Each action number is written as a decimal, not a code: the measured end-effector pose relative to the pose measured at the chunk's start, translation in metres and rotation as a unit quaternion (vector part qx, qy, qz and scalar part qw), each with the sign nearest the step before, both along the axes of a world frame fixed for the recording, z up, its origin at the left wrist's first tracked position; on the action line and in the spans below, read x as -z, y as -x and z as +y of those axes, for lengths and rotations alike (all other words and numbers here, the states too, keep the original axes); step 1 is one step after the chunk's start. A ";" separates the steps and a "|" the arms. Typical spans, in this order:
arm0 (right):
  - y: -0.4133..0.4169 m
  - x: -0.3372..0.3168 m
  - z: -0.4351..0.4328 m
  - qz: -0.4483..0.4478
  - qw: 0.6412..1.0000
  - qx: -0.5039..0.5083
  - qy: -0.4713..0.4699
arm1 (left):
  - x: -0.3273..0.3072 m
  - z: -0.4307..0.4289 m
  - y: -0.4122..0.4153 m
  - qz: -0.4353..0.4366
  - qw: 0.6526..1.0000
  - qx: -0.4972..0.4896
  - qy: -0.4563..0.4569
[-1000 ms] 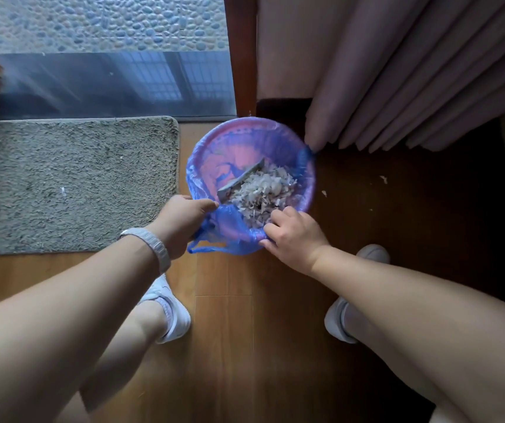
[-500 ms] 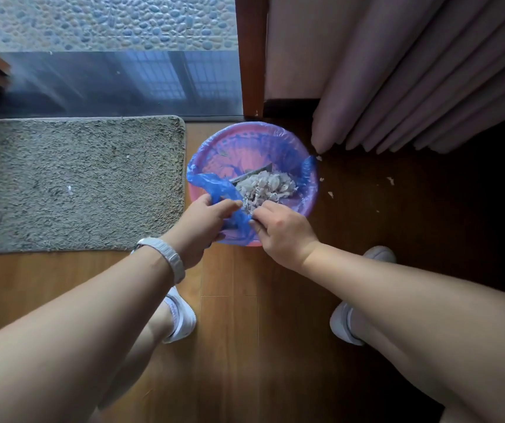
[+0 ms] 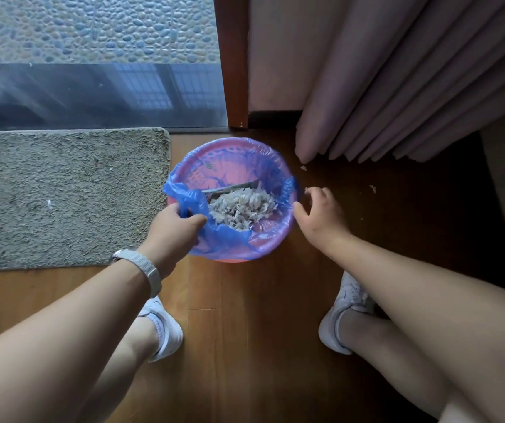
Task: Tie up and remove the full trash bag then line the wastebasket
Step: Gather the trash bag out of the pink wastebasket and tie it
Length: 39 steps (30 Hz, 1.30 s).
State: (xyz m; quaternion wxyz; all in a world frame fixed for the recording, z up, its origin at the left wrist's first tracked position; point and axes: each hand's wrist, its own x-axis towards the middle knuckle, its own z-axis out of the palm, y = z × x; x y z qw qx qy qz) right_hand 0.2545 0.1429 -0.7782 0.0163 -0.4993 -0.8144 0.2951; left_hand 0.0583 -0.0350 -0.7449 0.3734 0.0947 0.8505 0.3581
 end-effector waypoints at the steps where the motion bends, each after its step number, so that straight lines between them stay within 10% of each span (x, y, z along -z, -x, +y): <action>1: -0.002 0.005 0.005 -0.015 0.999 0.005 0.034 | 0.002 -0.002 0.001 0.007 1.000 0.007 0.012; 25: 0.032 -0.033 -0.045 0.068 0.967 -0.240 -0.043 | -0.010 0.002 -0.005 0.042 0.997 0.060 0.018; 35: 0.006 0.006 -0.003 0.089 0.996 0.000 -0.001 | 0.004 0.003 0.004 0.038 0.997 0.059 0.019; 39: -0.005 0.024 0.007 0.026 0.984 0.066 0.162 | 0.012 0.004 0.011 0.048 0.997 0.055 0.022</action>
